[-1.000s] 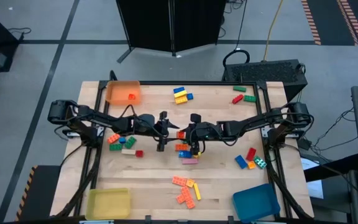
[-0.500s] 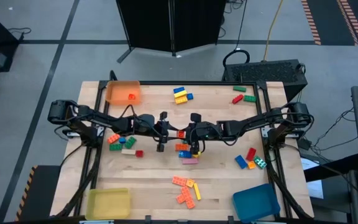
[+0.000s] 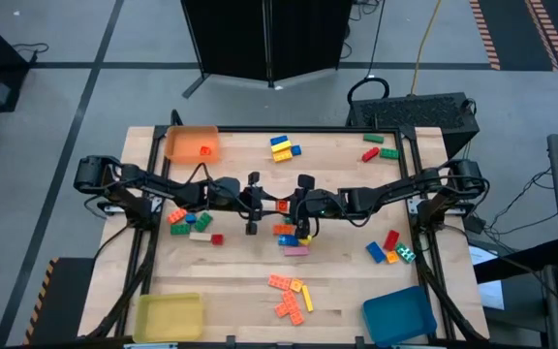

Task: Sort blocks by size
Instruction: Put the orange 4 stud game piece into the orange bin

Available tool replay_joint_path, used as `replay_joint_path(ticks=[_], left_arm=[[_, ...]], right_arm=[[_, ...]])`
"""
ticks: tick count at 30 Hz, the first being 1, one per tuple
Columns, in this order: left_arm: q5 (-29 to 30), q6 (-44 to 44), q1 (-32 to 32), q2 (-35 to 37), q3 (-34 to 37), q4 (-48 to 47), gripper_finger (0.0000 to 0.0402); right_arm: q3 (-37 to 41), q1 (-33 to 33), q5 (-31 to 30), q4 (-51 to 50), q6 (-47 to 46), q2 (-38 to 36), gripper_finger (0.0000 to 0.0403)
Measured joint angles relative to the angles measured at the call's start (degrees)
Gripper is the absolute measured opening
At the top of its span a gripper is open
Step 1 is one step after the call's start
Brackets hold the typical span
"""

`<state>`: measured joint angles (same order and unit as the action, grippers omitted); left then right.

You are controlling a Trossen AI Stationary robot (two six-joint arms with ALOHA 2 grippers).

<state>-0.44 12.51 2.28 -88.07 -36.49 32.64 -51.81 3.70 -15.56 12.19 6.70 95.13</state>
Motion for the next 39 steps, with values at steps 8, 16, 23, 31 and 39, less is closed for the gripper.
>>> replay_joint_path(ticks=[8,16,23,31,39], left_arm=[[2.35,0.28,0.71,0.07,0.00,-0.21,0.0143],[3.04,-0.08,6.87,3.75,0.02,-4.04,0.0143],[2.97,-0.11,14.36,8.75,0.02,-10.35,0.0143],[4.01,-0.68,22.76,13.04,0.02,-20.26,0.0143],[4.28,-7.87,30.11,17.25,0.02,-29.04,0.0143]], right_arm=[[0.00,-0.06,-1.36,-2.30,-1.63,0.00,0.0247],[0.02,-0.61,-0.79,-9.24,-7.44,0.00,0.0244],[0.02,-0.57,-0.69,-11.03,-8.31,0.00,0.0242],[0.02,-0.59,-0.67,-11.74,-9.05,0.00,0.0242],[0.02,-0.61,-0.65,-11.90,-9.07,0.00,0.0242]])
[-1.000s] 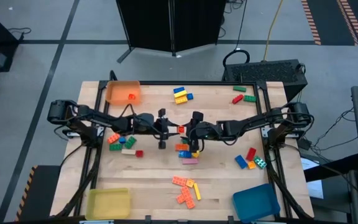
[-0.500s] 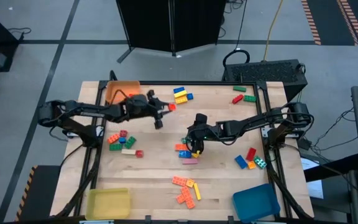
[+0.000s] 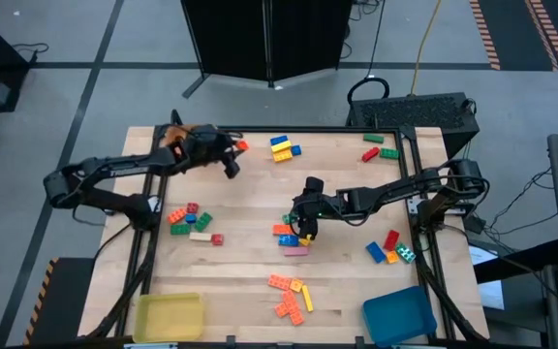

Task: Sort blocks by size
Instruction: Put the orange 4 stud game piece into the orange bin

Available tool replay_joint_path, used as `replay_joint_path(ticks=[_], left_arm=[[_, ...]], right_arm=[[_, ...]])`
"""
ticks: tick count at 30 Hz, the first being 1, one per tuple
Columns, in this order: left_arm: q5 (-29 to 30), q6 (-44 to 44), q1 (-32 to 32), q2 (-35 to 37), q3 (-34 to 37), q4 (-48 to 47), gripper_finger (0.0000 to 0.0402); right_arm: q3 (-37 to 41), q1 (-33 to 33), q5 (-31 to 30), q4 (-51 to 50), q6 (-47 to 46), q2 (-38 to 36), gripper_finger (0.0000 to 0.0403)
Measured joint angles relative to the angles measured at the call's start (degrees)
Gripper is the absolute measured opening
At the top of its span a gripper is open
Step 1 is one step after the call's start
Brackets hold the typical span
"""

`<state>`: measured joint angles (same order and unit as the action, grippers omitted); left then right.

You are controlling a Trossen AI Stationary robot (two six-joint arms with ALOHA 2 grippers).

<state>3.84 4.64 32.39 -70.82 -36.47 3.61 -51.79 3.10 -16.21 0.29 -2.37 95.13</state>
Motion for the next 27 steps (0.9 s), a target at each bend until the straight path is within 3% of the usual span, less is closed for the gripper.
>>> replay_joint_path(ticks=[3,10,27], left_arm=[[2.03,-2.48,1.93,1.18,0.00,-2.94,0.0143],[12.96,-7.20,6.36,2.42,0.00,-7.40,0.0143],[15.73,-11.33,13.76,2.42,0.00,-18.69,0.0143]], right_arm=[[0.00,0.00,0.00,0.00,0.00,0.00,0.0242],[0.00,0.00,-0.02,0.25,0.00,0.00,0.0242],[0.04,-0.03,0.00,1.32,-0.43,0.00,0.0242]])
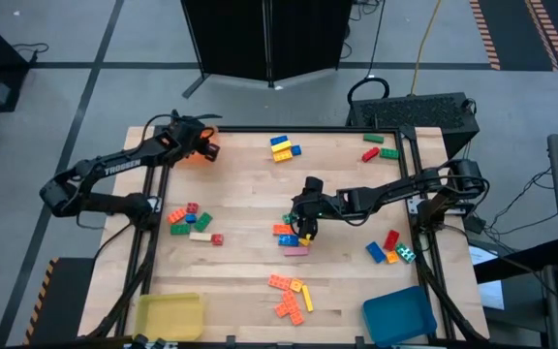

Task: Sort blocks by size
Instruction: Put the orange 4 stud game piece into the orange bin

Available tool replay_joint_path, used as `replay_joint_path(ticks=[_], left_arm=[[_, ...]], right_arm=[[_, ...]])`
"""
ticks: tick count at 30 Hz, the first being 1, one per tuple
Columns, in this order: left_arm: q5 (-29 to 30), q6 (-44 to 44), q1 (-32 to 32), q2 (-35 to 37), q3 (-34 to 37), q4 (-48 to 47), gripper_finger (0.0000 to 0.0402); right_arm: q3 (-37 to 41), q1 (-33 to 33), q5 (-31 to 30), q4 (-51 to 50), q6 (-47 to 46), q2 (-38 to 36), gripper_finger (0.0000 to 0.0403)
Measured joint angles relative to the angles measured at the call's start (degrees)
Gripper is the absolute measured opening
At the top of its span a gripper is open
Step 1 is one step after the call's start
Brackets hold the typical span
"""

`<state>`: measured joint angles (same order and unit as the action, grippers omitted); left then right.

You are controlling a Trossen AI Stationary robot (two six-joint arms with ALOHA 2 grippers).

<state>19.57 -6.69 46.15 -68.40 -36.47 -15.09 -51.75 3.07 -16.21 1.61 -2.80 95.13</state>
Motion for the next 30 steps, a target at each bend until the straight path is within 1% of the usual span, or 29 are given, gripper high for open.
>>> replay_joint_path(ticks=[8,17,24,30], left_arm=[[-1.09,1.48,0.05,-0.02,0.00,-0.63,0.0154],[-1.33,2.22,0.01,-0.02,0.00,-0.60,0.0156],[-5.93,4.20,0.01,-0.02,0.00,-0.46,0.0157],[-6.41,3.80,0.01,-0.04,0.00,-0.55,0.0157]], right_arm=[[0.00,-0.13,-0.02,0.06,0.01,0.00,0.0242],[0.00,-0.13,-0.02,0.08,0.01,0.00,0.0242],[0.00,-0.13,-0.02,0.10,0.01,0.00,0.0242],[0.00,-0.13,-0.02,0.10,0.01,0.00,0.0242]])
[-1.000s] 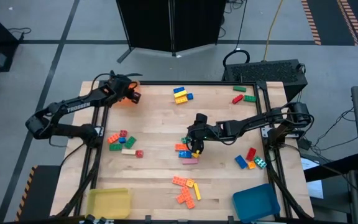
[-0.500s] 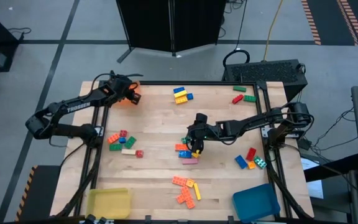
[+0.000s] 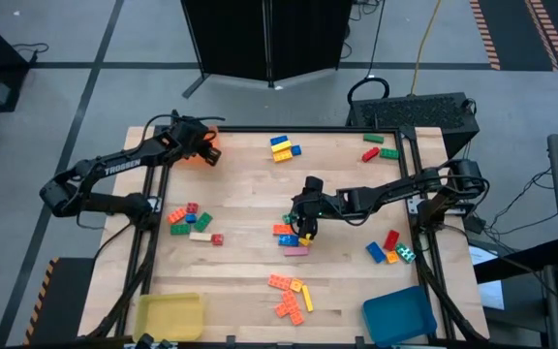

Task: Sort blocks by size
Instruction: Put the orange 4 stud game piece into the orange bin, then put the blue 8 stud game piece into the blue bin

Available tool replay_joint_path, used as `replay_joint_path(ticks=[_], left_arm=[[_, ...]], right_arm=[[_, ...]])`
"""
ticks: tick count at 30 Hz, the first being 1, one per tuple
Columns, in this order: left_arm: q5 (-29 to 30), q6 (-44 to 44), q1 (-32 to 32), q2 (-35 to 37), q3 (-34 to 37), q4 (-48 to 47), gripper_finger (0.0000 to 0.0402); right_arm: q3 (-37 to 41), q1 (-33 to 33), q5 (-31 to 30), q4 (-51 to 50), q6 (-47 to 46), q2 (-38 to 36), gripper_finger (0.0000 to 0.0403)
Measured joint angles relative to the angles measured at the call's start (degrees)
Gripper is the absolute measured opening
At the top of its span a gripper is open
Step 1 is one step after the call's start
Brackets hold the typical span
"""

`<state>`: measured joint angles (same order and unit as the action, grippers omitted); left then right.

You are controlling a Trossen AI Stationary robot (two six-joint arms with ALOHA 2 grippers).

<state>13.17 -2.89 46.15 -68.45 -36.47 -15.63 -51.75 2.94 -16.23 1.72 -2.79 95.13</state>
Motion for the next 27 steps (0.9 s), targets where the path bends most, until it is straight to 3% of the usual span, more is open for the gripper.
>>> replay_joint_path(ticks=[15,27], left_arm=[[0.42,-1.34,0.00,0.00,0.00,-0.14,0.0160],[0.55,-1.06,0.00,0.00,0.00,-0.96,0.0249]], right_arm=[[0.00,0.00,0.02,-0.02,-0.64,0.00,0.0242],[0.00,0.00,0.00,-0.04,-0.66,0.00,0.0242]])
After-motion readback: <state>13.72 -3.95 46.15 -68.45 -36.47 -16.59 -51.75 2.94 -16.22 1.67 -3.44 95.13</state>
